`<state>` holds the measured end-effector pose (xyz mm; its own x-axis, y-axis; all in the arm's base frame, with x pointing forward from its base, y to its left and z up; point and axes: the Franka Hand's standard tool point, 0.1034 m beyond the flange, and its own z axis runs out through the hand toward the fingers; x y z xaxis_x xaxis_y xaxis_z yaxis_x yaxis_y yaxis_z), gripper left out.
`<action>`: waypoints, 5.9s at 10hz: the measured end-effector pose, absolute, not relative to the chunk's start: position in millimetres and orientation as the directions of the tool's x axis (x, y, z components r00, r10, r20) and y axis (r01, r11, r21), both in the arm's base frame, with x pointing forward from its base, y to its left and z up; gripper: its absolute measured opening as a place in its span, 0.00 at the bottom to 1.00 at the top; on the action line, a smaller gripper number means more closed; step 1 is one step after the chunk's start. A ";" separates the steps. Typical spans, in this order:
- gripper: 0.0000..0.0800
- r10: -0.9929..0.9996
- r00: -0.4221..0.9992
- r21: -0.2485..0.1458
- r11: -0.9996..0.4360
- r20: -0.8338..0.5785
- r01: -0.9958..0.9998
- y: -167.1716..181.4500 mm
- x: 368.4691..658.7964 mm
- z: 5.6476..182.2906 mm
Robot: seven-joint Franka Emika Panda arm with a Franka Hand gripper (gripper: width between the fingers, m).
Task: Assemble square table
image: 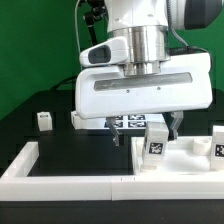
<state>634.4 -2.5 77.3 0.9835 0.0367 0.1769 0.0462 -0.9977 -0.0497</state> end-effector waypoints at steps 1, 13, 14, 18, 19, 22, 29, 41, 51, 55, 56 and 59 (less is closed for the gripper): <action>0.60 -0.001 0.985 -0.058 -0.998 0.175 0.009 -2.2 634.4 77.3; 0.36 -0.935 0.354 -0.241 -0.341 -0.014 -0.909 -6.2 624.9 74.0; 0.37 -0.966 0.258 -0.235 -0.243 -0.035 -0.941 -4.9 623.7 73.7; 0.37 -0.996 0.016 -0.215 0.004 -0.091 -0.977 -0.3 620.6 72.8; 0.37 -0.996 0.041 -0.217 -0.022 -0.085 -0.976 -0.3 620.6 72.7; 0.63 -0.936 0.350 -0.152 -0.339 -0.050 -0.928 15.7 619.3 75.3; 0.81 -0.438 0.896 -0.101 -0.897 0.076 -0.430 16.7 622.2 79.8; 0.37 -0.986 0.108 -0.115 -0.094 -0.125 -0.989 29.0 621.0 72.8; 0.81 -0.795 0.604 -0.146 -0.591 -0.063 -0.793 24.7 616.9 73.0; 0.81 -0.323 0.946 -0.105 -0.942 0.026 -0.319 4.8 623.4 80.2; 0.81 -0.340 0.940 -0.105 -0.936 0.024 -0.336 5.0 623.3 80.1; 0.44 -0.427 0.904 -0.108 -0.899 0.014 -0.423 5.2 623.3 80.1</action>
Offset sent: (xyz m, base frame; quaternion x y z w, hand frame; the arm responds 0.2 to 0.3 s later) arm 0.0000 0.0000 0.0000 0.0000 0.0000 0.1296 0.9916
